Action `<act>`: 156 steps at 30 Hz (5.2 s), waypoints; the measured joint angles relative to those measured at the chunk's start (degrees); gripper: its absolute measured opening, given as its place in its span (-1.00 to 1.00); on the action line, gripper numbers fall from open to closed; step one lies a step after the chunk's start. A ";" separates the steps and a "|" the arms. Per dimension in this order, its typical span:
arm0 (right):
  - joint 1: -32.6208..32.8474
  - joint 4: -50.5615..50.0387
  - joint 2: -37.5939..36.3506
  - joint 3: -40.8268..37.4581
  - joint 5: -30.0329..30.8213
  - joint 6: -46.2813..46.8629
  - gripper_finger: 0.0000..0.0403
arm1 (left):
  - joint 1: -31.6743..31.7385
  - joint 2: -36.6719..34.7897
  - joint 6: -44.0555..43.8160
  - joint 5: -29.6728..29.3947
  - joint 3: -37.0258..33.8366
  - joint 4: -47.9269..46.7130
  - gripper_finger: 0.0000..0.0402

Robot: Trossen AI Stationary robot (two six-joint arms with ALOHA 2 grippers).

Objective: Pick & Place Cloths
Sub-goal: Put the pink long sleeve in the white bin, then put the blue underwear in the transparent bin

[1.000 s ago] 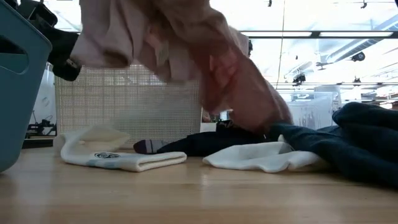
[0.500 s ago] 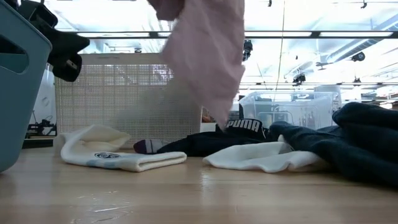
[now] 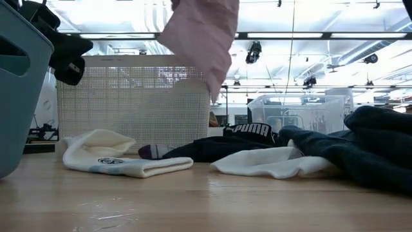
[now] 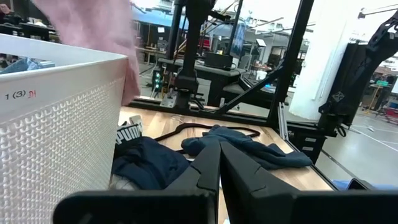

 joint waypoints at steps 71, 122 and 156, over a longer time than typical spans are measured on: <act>-15.62 -36.92 18.11 -0.29 -36.92 39.95 -0.94 | 0.00 0.02 0.00 -0.04 0.00 -0.34 -0.94; -10.28 -37.76 12.21 0.52 -38.76 39.10 0.22 | 0.01 0.02 0.01 -0.06 0.00 -0.36 -0.94; 14.50 -68.06 10.11 -1.18 -37.78 49.75 -0.95 | 0.01 0.02 -0.01 -0.05 0.00 -0.36 -0.94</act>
